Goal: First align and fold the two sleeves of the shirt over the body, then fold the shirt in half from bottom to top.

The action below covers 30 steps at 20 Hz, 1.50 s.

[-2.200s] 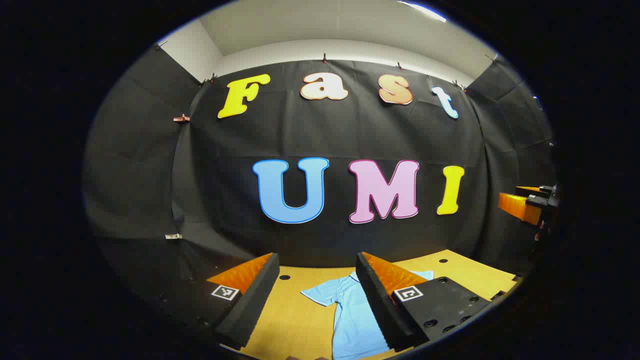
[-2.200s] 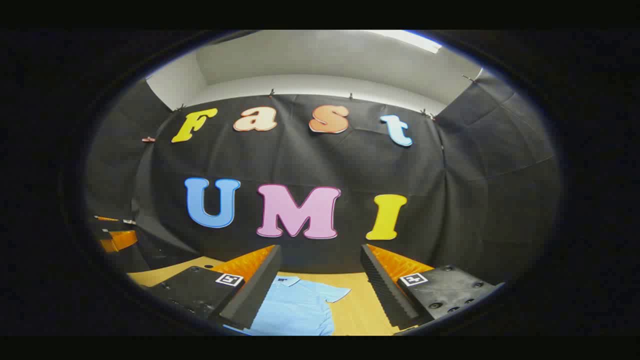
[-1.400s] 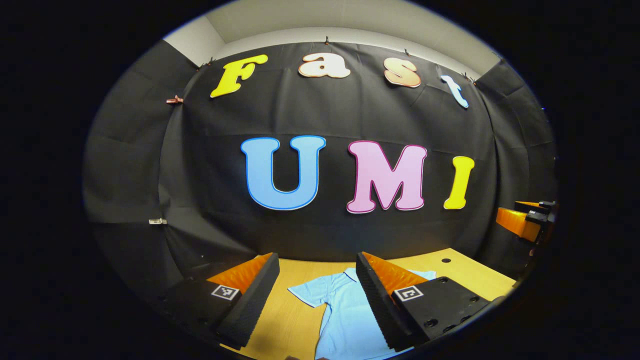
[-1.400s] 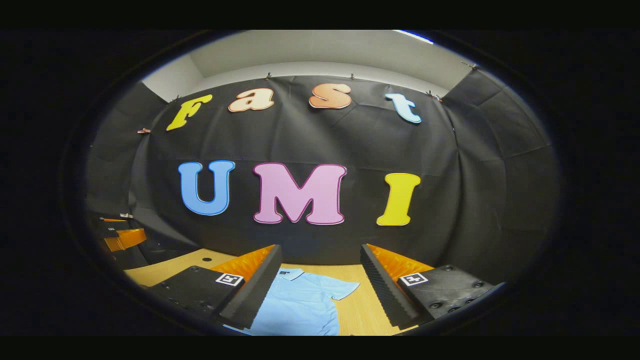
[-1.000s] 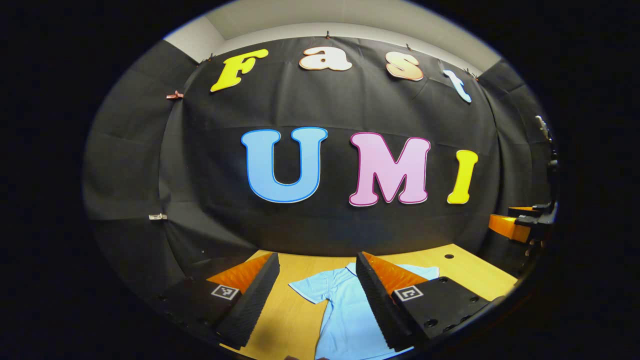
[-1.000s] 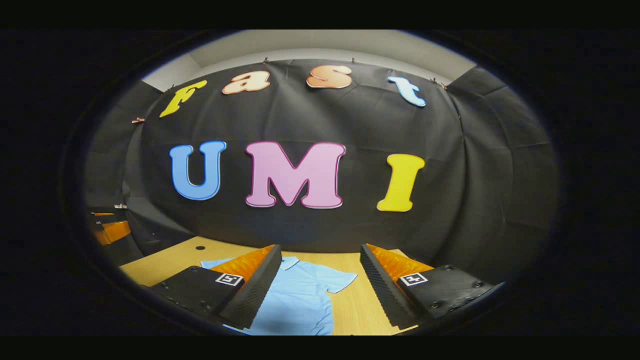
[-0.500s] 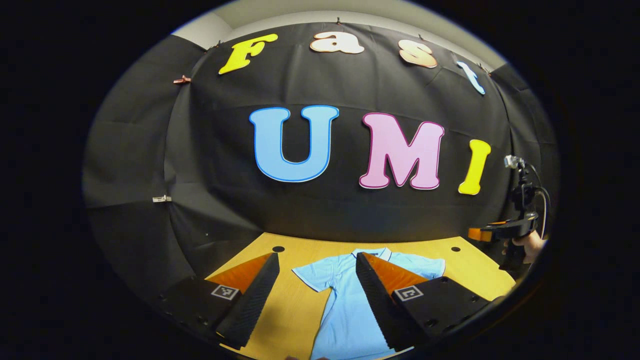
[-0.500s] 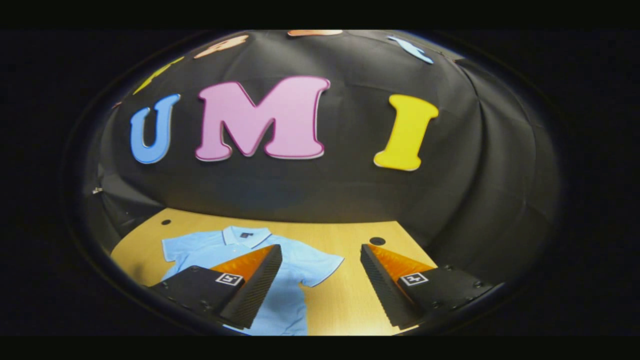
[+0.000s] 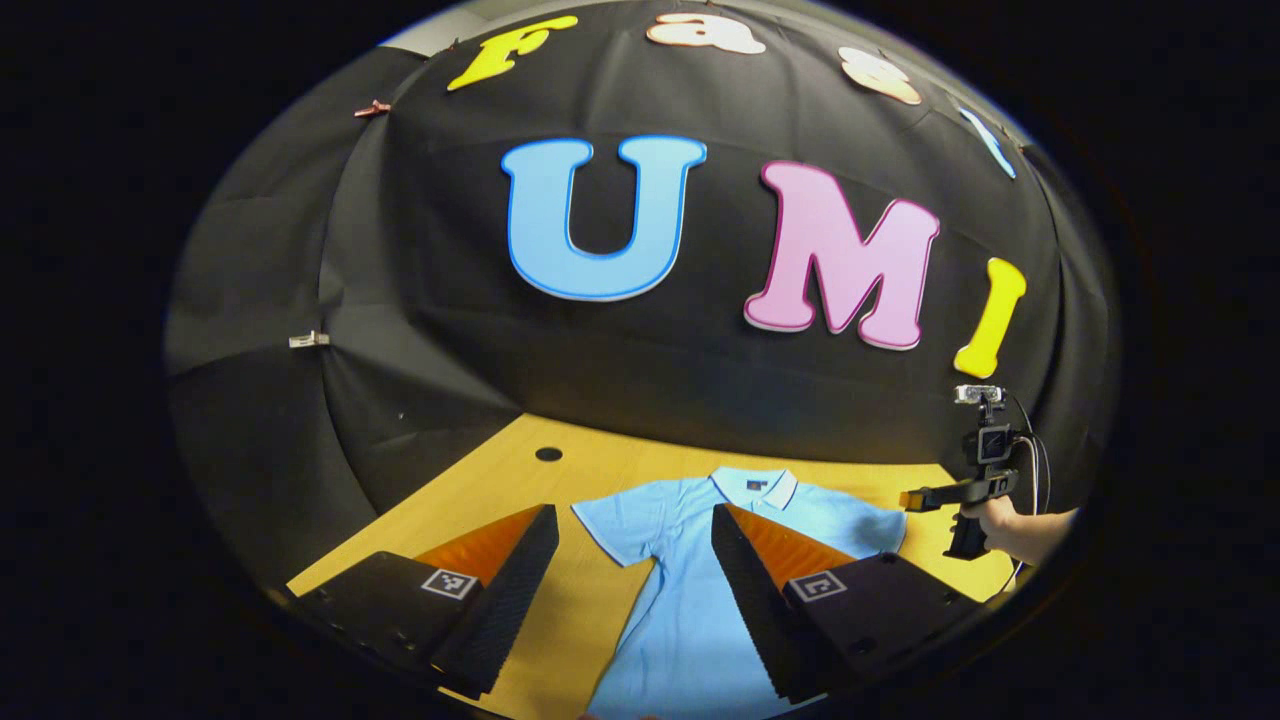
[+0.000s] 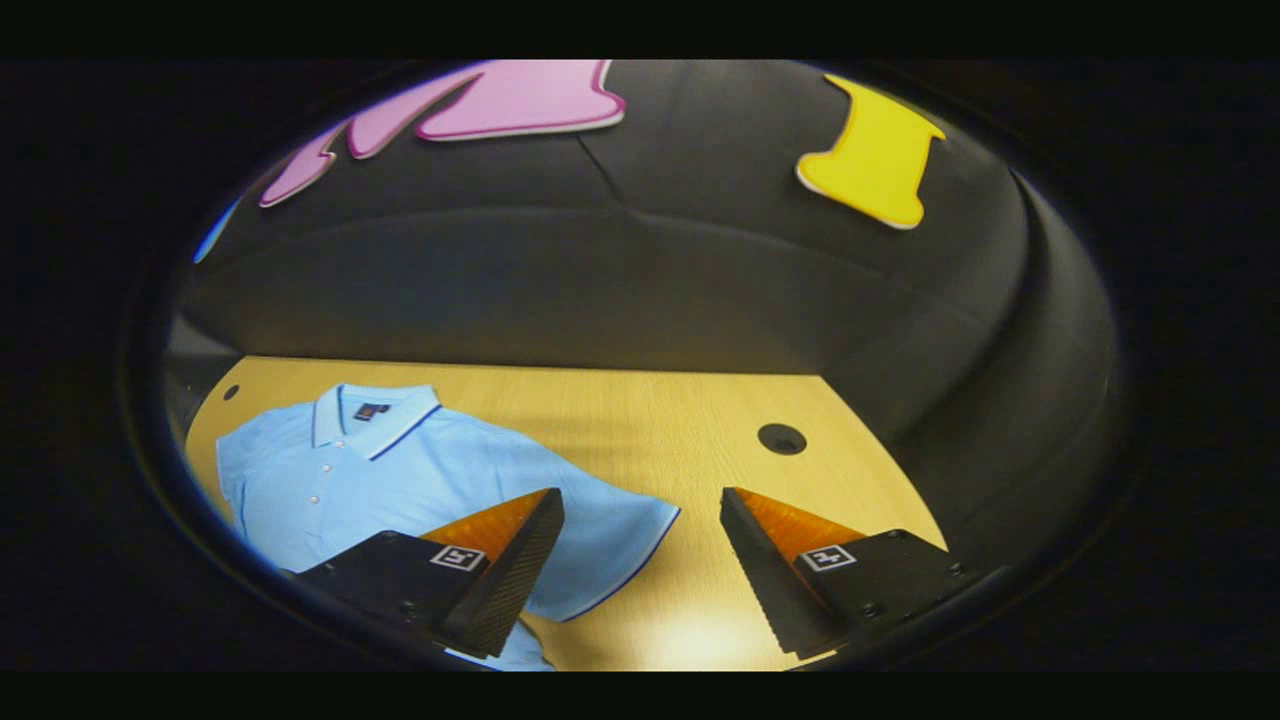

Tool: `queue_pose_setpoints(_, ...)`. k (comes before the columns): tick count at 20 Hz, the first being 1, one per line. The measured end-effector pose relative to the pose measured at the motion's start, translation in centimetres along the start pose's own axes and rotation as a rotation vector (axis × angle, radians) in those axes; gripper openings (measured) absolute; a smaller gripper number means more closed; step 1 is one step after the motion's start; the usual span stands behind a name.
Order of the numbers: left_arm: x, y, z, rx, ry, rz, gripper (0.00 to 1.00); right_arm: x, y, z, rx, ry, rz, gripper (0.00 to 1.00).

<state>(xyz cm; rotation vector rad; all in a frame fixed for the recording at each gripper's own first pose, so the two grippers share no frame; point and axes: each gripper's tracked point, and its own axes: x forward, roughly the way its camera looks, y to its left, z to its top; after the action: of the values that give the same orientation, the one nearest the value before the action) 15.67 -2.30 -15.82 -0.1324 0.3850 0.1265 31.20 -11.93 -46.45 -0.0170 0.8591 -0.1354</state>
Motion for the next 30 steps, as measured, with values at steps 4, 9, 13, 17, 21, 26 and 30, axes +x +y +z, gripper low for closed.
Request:
queue_pose_setpoints(4,1.3,-1.4,-1.4,-0.030,0.014,-0.015,0.97,2.6,-0.8,-2.1,0.057,0.073,-0.010,0.98)
queue_pose_setpoints(9,2.3,-1.8,-2.4,-0.022,0.041,-0.009,0.97,4.4,0.4,-3.6,0.106,0.102,0.035,0.95)
queue_pose_setpoints(13,2.8,-1.7,-2.6,-0.040,0.035,-0.009,0.97,4.7,0.6,-3.4,0.106,0.087,0.061,0.76)
queue_pose_setpoints(17,3.6,-1.6,-3.6,-0.056,0.049,-0.005,0.97,4.1,2.4,-3.4,0.067,0.076,0.101,0.24)
queue_pose_setpoints(21,4.6,-1.0,-5.0,-0.080,0.071,0.011,0.97,4.1,2.8,-3.1,0.129,0.096,0.101,0.06)
queue_pose_setpoints(26,4.8,0.9,-5.5,-0.060,0.070,0.050,0.97,2.3,2.5,-0.5,0.149,0.035,0.077,0.05)
queue_pose_setpoints(30,5.5,2.2,-5.3,-0.012,0.055,0.081,0.97,-0.6,6.6,3.6,0.119,-0.025,0.113,0.00)
